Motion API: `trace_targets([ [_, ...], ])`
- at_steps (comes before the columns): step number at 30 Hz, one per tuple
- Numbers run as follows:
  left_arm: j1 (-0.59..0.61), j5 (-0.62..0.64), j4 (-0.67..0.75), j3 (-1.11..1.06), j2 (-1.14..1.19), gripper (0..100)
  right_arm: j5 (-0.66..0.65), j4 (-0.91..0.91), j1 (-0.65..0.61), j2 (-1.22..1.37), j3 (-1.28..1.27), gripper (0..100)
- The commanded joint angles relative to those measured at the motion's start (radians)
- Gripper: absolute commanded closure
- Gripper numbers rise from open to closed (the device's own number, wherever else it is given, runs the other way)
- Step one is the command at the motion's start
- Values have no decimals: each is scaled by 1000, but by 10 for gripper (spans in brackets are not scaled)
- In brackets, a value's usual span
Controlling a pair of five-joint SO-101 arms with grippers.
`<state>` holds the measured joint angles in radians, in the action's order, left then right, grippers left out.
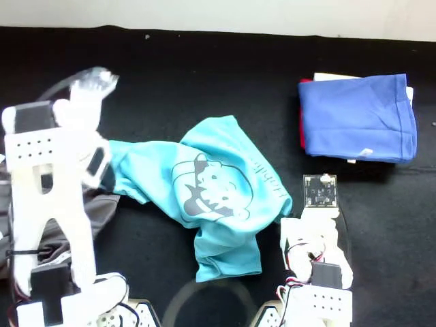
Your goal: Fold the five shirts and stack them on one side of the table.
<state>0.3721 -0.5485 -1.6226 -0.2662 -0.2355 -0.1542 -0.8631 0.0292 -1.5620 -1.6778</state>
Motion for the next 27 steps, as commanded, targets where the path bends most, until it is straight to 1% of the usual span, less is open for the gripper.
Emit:
trace_targets([
  [1,150,-80,192,-246,-24,850,5,12,-10,-10,-74,989],
  [4,266,-150,331,-367,-24,850,5,12,-10,-10,-74,989],
  [7,390,-252,451,-458,-24,850,5,12,-10,-10,-74,989],
  [12,641,-410,704,-541,-22,850,5,12,-10,-10,-74,989],
  [14,727,-442,818,-559,-22,850,5,12,-10,-10,-74,989],
  [16,786,-445,908,-565,-22,850,5,12,-10,-10,-74,989],
  [18,823,-443,964,-562,-25,850,5,12,-10,-12,-74,989],
  [22,858,-440,996,-561,-33,850,5,12,-10,-10,-74,989],
  [23,863,-423,996,-555,-33,850,5,10,-12,-8,-74,989],
  [25,874,-350,994,-524,-33,850,3,-7,-16,-7,-65,989],
  [27,877,-273,953,-483,-33,850,-20,-48,-35,-7,-33,989],
])
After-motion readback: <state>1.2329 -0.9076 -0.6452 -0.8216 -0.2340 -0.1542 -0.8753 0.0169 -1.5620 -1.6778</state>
